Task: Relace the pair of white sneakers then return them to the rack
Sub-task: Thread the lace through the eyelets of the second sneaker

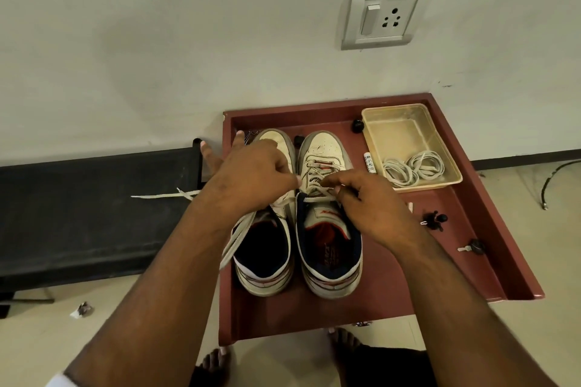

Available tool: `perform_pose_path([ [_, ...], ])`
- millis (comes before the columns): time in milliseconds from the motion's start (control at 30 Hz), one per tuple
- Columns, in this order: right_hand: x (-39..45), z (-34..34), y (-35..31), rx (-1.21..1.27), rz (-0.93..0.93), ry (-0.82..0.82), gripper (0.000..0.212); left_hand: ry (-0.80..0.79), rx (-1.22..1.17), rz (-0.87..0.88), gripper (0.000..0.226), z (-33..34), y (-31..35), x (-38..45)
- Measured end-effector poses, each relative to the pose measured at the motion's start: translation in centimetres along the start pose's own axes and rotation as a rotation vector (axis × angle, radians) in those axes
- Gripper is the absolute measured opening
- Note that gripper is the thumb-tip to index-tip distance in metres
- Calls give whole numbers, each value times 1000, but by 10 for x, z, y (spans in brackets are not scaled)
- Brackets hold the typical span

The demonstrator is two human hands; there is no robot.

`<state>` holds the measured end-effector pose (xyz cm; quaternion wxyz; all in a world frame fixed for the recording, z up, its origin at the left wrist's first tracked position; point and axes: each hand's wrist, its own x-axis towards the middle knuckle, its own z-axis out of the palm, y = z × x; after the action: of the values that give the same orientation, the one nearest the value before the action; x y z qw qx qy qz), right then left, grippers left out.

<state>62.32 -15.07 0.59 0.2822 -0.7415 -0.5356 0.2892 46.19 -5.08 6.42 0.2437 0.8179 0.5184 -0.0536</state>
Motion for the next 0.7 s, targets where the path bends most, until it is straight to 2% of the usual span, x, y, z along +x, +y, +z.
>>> perform_pose_path([
  [100, 0, -2, -5, 34, -18, 149, 11, 91, -282, 84, 30, -19, 14, -17],
  [167, -3, -8, -15, 275, -40, 225, 7, 18, -629, 185, 30, -34, 23, -33],
  [233, -11, -15, -28, 592, -63, 144, 11, -77, -903, 293, 21, -44, 30, -46],
  [300, -15, -12, -36, 672, -95, 33, 12, -104, -1039, 334, 15, -47, 33, -48],
  [367, -17, -3, -40, 720, -105, -47, 22, -108, -1084, 334, 18, -46, 33, -46],
  [433, -18, 7, -49, 877, -154, -136, 34, -109, -1098, 307, 16, -43, 32, -45],
  [500, -19, 14, -55, 985, -187, -206, 23, -88, -1110, 253, 19, -41, 29, -41],
  [567, -21, 10, -56, 966, -156, -201, 11, 1, -1178, 209, 21, -39, 22, -34],
  [633, -21, -2, -47, 960, -87, -141, 10, 202, -1272, 142, 12, -36, 13, -24],
  [700, -20, -18, -35, 1000, 2, -33, 12, 414, -1233, 33, 4, -31, -1, -13],
])
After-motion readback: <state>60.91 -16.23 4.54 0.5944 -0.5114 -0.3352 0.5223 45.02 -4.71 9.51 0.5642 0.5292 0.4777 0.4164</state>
